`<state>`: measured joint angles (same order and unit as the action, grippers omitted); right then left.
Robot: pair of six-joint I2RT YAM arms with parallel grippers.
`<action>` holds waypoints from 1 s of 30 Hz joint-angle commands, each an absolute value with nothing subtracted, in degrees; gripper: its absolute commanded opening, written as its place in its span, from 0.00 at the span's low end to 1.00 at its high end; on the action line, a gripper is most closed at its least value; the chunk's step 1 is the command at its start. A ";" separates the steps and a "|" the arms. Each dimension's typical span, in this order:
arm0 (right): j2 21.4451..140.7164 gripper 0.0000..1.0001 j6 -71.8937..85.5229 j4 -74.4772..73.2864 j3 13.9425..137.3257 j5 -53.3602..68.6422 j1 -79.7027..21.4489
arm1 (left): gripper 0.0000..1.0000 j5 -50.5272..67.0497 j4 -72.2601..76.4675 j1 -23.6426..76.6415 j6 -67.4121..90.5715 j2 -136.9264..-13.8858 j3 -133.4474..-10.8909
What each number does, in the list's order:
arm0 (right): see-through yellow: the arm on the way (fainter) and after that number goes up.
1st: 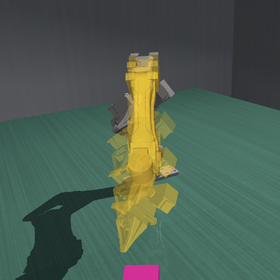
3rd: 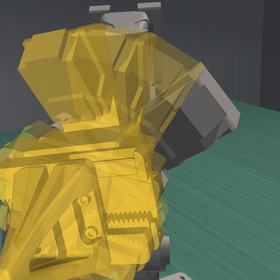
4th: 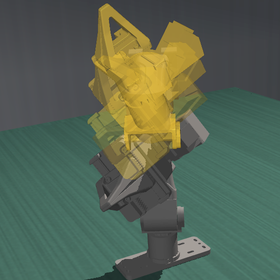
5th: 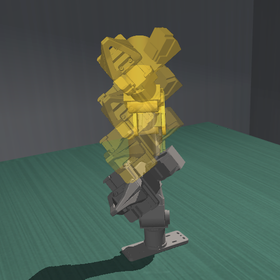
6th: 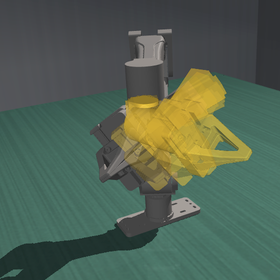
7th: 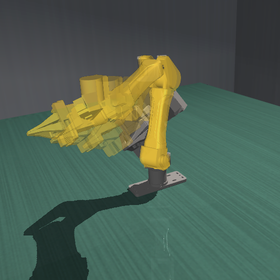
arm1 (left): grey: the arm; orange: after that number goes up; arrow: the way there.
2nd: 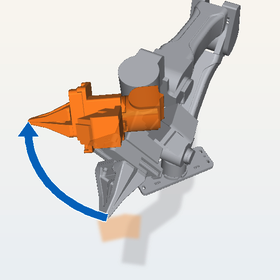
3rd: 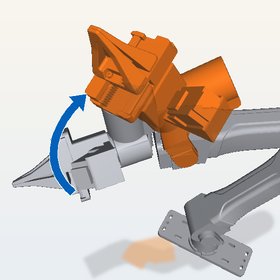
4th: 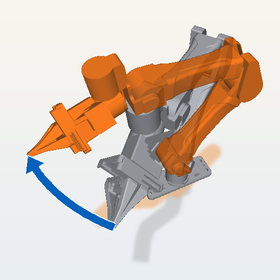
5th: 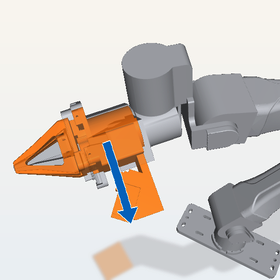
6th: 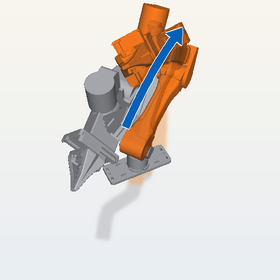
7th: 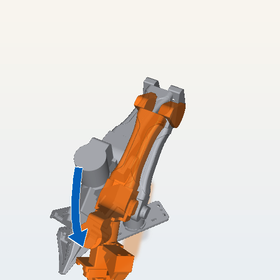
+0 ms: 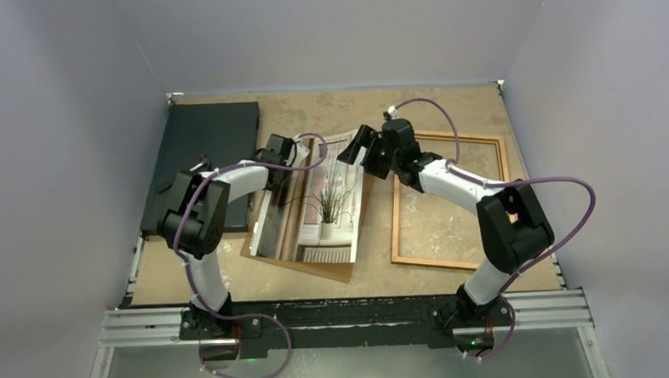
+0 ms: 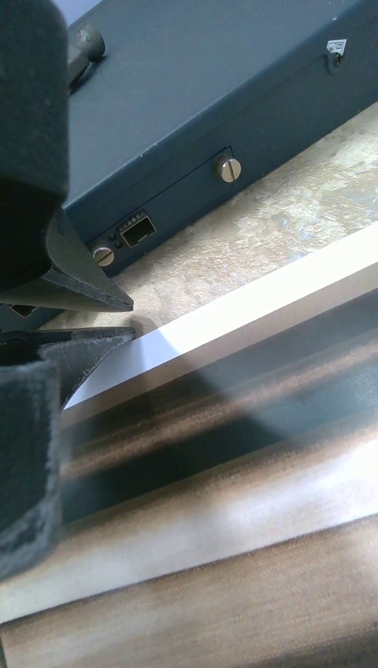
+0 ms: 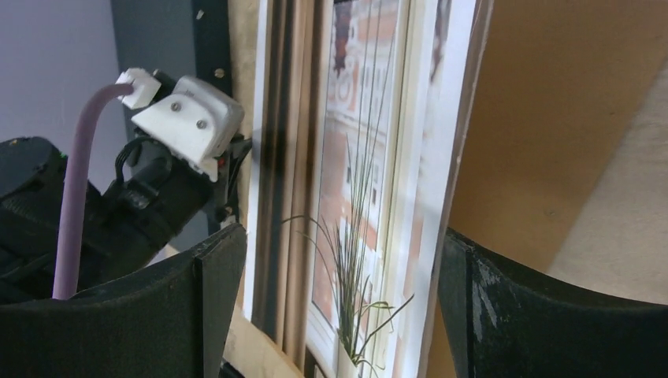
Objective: Put the photo into the frame
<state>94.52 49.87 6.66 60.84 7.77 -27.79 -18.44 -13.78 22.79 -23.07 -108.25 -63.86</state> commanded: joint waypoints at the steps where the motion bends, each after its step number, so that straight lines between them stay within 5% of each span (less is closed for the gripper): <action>1: 93.76 0.87 50.40 14.19 58.78 14.77 -28.40 | 0.12 -7.89 -18.27 24.17 -19.27 -111.41 -61.04; 14: 96.30 0.89 53.29 28.71 53.59 22.99 -28.27 | 0.11 -7.88 -18.36 24.17 -19.06 -110.80 -60.56; 30: 92.77 0.67 59.73 38.35 47.65 28.45 -22.00 | 0.10 -3.11 -23.97 19.40 -17.10 -109.73 -68.04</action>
